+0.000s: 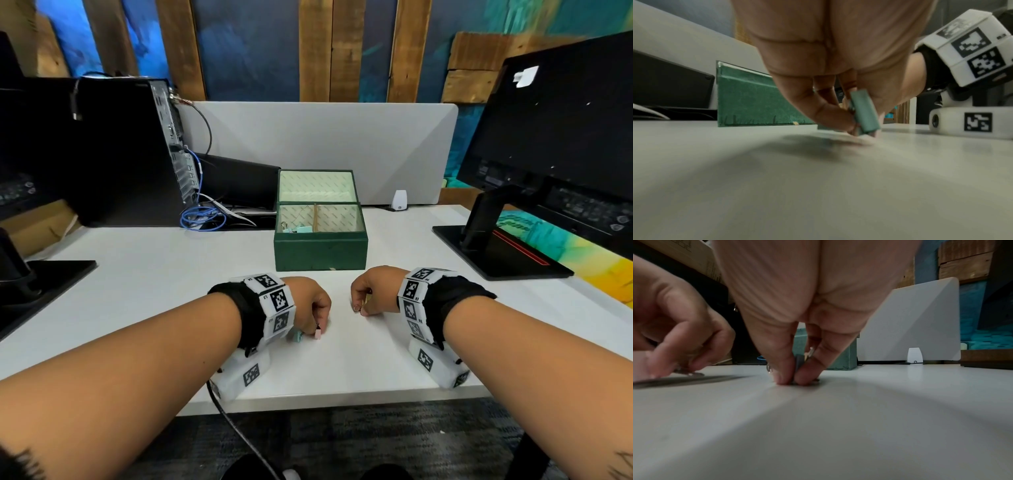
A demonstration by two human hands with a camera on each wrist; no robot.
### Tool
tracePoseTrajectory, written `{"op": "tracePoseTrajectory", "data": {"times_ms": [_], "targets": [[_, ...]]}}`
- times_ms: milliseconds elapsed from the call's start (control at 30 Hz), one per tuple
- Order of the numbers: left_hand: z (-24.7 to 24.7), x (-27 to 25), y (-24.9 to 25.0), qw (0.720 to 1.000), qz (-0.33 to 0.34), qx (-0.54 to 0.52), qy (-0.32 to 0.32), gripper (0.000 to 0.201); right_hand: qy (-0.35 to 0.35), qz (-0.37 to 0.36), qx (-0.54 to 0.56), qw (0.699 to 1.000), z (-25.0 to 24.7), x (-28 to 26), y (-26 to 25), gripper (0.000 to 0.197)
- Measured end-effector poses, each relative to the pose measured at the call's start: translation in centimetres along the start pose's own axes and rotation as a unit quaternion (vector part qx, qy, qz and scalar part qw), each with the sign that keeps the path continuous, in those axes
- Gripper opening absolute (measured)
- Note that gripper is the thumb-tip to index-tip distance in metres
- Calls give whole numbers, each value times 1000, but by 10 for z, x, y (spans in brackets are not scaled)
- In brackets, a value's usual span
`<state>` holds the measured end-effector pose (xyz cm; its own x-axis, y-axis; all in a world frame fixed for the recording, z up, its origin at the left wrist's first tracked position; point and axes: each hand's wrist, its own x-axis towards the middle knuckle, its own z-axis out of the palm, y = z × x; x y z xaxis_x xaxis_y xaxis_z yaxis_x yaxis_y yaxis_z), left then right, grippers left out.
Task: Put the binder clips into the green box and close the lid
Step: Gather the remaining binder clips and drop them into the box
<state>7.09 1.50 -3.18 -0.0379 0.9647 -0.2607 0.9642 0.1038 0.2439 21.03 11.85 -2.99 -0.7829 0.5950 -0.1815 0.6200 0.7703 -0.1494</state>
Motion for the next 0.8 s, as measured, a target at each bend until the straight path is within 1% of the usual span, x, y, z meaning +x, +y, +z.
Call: {"op": "tracePoseTrajectory", "data": {"times_ms": [100, 167, 233, 300, 333, 433, 567, 667, 733, 800], "targets": [[-13, -2, -5, 996, -11, -56, 71, 24, -1, 3, 2, 1000, 0, 0, 0, 17], [-30, -2, -6, 985, -16, -110, 130, 20, 4, 5, 10, 1000, 0, 1, 1, 17], [-50, 3, -6, 967, -15, -175, 183, 13, 10, 6, 17, 1000, 0, 2, 3, 18], [-71, 11, -4, 943, -10, -248, 224, 6, 9, 10, 20, 1000, 1, 2, 4, 18], [-81, 17, -3, 932, -7, -270, 241, 7, 7, 14, 23, 1000, 1, 3, 4, 18], [-105, 42, -1, 915, -4, -283, 287, 22, 3, 17, 37, 999, 2, 4, 5, 19], [-121, 82, 4, 903, -8, -304, 304, 25, 3, 11, 46, 999, 3, 7, 10, 18], [-122, 106, 2, 905, -27, -298, 303, 23, 0, 6, 55, 998, 3, 8, 13, 18], [-117, 115, -4, 909, -48, -294, 293, 10, -6, 8, 65, 998, 2, 8, 17, 18], [-110, 117, -13, 911, -62, -286, 290, 14, -6, 12, 77, 997, 0, 9, 21, 17]]}}
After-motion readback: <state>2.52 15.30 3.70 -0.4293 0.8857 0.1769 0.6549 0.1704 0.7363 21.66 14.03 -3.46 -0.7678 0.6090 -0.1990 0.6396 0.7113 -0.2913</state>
